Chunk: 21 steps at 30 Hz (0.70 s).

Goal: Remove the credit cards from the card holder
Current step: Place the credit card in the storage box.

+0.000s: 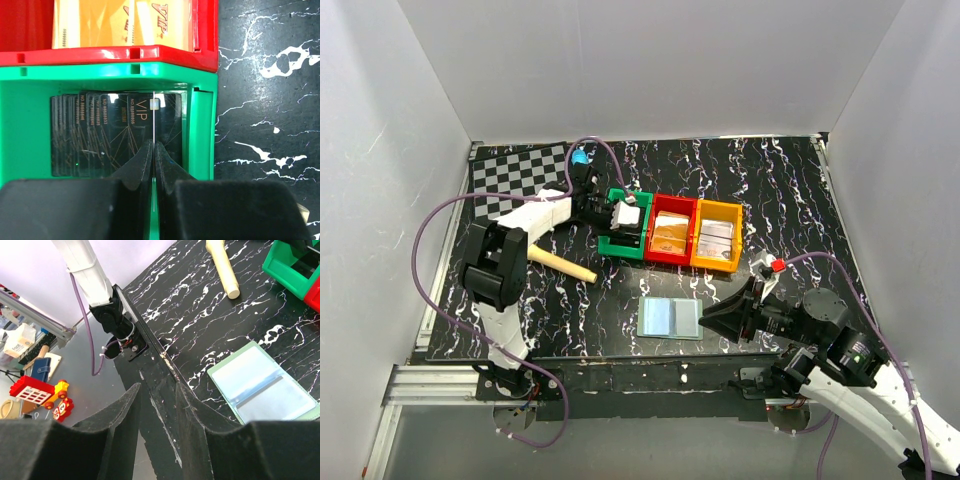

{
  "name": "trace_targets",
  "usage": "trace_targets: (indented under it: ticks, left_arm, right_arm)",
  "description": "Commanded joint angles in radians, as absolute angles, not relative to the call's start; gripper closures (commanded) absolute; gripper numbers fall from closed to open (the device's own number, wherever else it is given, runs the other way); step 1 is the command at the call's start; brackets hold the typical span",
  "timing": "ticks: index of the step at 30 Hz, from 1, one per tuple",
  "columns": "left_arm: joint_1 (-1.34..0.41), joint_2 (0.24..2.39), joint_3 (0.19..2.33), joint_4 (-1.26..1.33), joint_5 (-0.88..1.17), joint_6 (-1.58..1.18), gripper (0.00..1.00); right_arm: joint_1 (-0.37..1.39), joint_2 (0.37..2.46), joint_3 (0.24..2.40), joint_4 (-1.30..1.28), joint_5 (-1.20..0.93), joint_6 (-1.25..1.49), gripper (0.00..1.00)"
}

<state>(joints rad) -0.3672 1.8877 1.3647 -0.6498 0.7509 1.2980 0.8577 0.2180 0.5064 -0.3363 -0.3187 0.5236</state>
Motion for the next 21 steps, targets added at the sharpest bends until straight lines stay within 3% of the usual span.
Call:
trace_targets:
  ticks: [1,21]
  left_arm:
    - [-0.362,1.899,1.373,-0.638,0.779,1.319,1.0]
    - [-0.361,1.974,1.384,-0.623,0.749,1.298,1.0]
  right_arm:
    - [0.859,0.222,0.499,-0.275,-0.328,0.515,0.59]
    - [0.859,0.253,0.48,-0.236,-0.331,0.508,0.59]
